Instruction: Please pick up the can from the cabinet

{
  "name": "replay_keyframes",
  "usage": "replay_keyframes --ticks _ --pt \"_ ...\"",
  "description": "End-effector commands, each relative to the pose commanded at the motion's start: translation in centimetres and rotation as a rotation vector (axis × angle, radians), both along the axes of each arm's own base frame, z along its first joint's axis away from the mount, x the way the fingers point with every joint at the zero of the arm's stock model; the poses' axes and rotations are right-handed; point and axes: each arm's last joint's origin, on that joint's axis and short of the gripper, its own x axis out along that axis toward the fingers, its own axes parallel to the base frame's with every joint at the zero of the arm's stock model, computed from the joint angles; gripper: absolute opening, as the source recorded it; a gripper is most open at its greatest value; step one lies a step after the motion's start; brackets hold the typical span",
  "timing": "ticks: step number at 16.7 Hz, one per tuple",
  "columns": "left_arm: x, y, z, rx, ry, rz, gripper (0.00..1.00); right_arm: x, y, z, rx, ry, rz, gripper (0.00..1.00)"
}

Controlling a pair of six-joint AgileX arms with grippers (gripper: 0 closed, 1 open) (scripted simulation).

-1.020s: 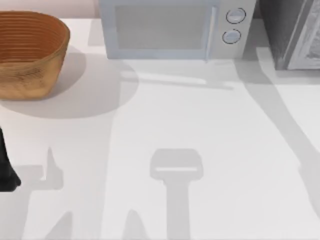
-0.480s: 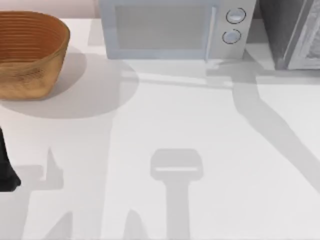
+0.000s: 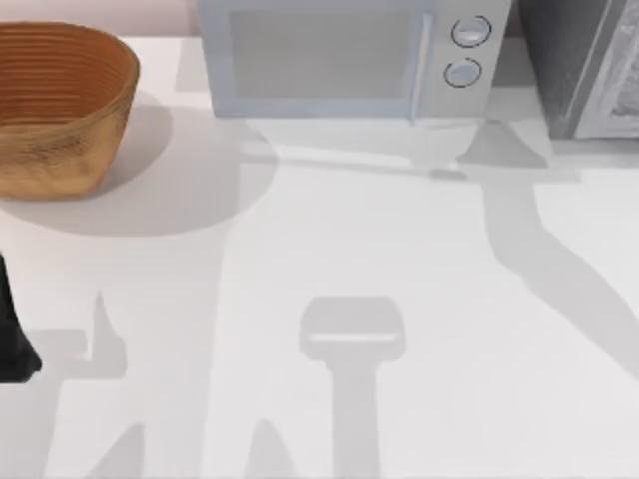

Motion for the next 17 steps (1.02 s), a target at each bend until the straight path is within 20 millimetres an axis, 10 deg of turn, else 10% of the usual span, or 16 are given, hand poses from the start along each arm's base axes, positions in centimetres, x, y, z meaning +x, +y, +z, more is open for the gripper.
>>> replay_keyframes --ticks 8,17 --pt "0.0 0.0 0.0 0.000 0.000 0.000 1.00 -0.7 -3.2 -3.9 -0.009 0.012 0.000 0.00" --pt "0.0 0.0 0.0 0.000 0.000 0.000 1.00 -3.9 -9.7 -20.6 -0.017 0.055 0.005 0.00"
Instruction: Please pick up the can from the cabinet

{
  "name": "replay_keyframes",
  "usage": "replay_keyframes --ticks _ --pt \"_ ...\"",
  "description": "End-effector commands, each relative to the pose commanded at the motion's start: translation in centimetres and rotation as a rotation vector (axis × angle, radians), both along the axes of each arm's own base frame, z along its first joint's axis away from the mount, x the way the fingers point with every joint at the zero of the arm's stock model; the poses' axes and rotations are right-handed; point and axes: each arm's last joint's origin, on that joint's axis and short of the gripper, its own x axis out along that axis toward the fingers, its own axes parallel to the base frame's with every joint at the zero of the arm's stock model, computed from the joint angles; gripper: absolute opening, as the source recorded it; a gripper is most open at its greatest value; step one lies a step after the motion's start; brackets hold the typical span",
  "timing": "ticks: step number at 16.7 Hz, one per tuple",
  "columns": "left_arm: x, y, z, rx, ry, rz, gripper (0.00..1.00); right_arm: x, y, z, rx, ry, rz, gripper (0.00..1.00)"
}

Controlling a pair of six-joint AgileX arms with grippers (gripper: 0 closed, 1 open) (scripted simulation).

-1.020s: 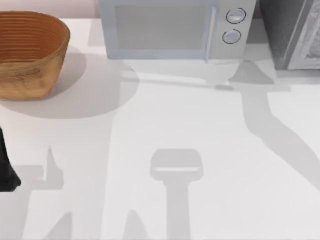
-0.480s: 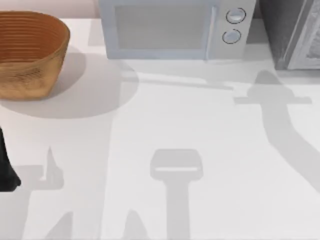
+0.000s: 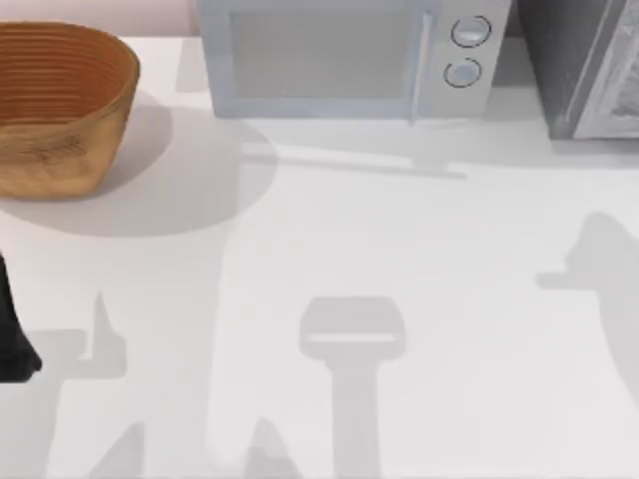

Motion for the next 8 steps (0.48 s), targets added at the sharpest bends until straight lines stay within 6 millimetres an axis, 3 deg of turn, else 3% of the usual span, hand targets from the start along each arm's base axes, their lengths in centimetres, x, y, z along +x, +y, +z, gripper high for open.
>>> replay_keyframes --ticks 5,8 --pt "0.0 0.0 0.0 0.000 0.000 0.000 1.00 -1.2 -2.0 -10.6 0.011 -0.008 0.006 0.00" --pt "0.0 0.0 0.0 0.000 0.000 0.000 1.00 -1.4 -2.6 -15.2 0.015 -0.023 0.009 0.00"
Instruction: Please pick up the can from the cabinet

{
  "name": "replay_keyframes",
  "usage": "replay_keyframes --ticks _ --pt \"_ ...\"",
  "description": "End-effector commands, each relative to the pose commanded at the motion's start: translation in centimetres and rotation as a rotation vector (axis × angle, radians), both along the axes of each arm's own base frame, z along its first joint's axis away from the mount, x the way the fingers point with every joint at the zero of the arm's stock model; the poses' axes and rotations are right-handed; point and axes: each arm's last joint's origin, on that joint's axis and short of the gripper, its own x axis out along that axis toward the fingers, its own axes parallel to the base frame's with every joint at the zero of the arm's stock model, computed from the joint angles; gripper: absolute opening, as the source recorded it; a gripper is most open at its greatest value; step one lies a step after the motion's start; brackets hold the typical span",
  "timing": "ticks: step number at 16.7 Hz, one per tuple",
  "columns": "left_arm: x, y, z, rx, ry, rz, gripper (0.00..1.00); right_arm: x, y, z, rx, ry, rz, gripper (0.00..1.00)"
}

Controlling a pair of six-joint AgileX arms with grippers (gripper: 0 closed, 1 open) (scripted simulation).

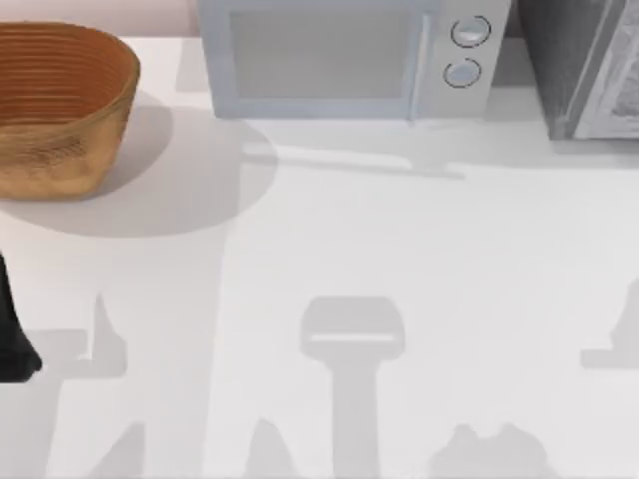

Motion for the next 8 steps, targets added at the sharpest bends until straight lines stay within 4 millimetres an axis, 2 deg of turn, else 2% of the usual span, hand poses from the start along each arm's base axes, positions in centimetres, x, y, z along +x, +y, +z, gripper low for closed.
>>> replay_keyframes --ticks 3,8 --pt "0.0 0.0 0.0 0.000 0.000 0.000 1.00 0.0 -0.3 -2.3 0.001 -0.016 0.002 0.00" --pt "0.0 0.0 0.0 0.000 0.000 0.000 1.00 0.1 -0.3 -2.6 0.002 -0.009 0.004 0.00"
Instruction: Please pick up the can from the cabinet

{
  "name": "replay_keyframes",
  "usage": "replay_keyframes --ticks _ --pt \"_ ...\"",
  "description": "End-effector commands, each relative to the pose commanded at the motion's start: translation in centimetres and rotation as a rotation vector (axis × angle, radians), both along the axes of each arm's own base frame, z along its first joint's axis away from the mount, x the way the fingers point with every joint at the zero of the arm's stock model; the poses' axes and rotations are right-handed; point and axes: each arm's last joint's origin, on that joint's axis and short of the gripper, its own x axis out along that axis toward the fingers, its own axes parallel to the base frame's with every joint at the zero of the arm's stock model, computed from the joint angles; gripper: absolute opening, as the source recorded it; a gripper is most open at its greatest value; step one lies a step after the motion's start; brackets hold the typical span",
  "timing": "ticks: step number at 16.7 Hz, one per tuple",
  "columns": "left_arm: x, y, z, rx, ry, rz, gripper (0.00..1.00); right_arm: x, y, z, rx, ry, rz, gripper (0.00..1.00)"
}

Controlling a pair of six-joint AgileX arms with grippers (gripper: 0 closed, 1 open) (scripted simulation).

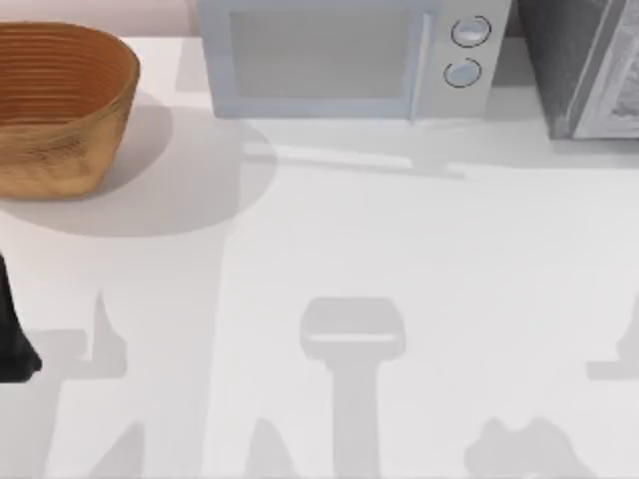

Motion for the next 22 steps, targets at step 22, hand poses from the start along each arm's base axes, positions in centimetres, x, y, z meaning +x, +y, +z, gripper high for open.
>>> replay_keyframes --ticks 22 --pt "0.0 0.0 0.0 0.000 0.000 0.000 1.00 18.1 -8.7 3.4 0.007 -0.022 0.511 0.00"
